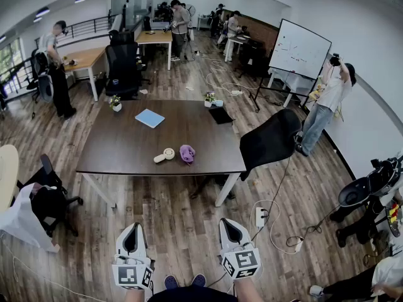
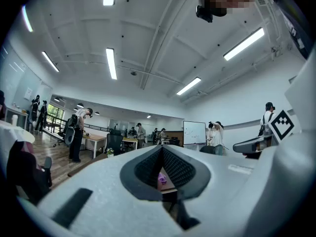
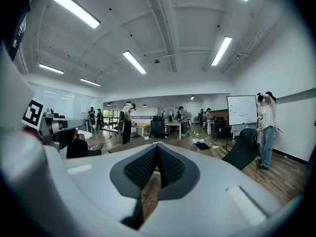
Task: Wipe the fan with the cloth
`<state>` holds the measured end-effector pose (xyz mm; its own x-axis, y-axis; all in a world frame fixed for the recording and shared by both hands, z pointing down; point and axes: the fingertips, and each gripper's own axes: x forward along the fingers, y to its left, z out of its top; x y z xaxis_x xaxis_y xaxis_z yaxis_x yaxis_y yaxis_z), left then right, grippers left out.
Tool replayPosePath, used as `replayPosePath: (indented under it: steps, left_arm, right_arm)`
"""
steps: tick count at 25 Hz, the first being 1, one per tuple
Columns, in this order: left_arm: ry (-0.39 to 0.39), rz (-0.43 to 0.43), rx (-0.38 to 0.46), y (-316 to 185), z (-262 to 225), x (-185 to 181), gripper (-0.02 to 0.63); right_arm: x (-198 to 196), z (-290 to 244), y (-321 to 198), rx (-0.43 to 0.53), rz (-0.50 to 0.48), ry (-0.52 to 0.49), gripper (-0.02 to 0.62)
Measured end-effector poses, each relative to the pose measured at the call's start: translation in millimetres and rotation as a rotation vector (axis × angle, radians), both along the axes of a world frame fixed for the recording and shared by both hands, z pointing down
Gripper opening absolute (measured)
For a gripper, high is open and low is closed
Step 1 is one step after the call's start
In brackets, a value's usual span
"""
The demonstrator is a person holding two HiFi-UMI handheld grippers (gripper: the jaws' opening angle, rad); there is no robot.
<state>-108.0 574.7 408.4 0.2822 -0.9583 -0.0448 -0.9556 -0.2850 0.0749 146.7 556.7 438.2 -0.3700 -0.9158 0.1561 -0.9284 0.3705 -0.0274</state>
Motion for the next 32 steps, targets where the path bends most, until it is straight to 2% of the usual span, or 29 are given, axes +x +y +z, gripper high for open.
replayPosePath:
  steps: [3,5,10,20,28,32]
  left_arm:
    - [0.034,0.038,0.008,2.8,-0.2,1.6,-0.005]
    - [0.025,0.037,0.008,4.1,0.1,0.3,-0.005]
    - [0.019,0.060,-0.023,5.7,6.6,-4.5,-0.005]
    - [0.008,0.076,-0.034,15.3,11.3,-29.1,-0.005]
    - [0.001,0.107,-0.044,23.9,11.8,-45.4,-0.005]
    - [-0.016,0.114,-0.049,20.4,15.5,-49.8,-0.005]
  right_arm:
    - [-4.1,-2.6,0.2,0.012,-0.004,0.014,0.006]
    - [-6.6,-4.4,-0.8,0.021,-0.011,0.015,0.008]
    - [-6.1,-6.6,-0.2,0.020,0.020,-0.090,0.011]
    - [-29.8,-5.2,13.7,0.043,0.040,-0.061,0.012]
    - [-46.9,11.3,28.3,0.003,0.069,-0.074,0.012]
    - [-54.3,6.7,26.5,0.012,0.063,-0.067,0.012]
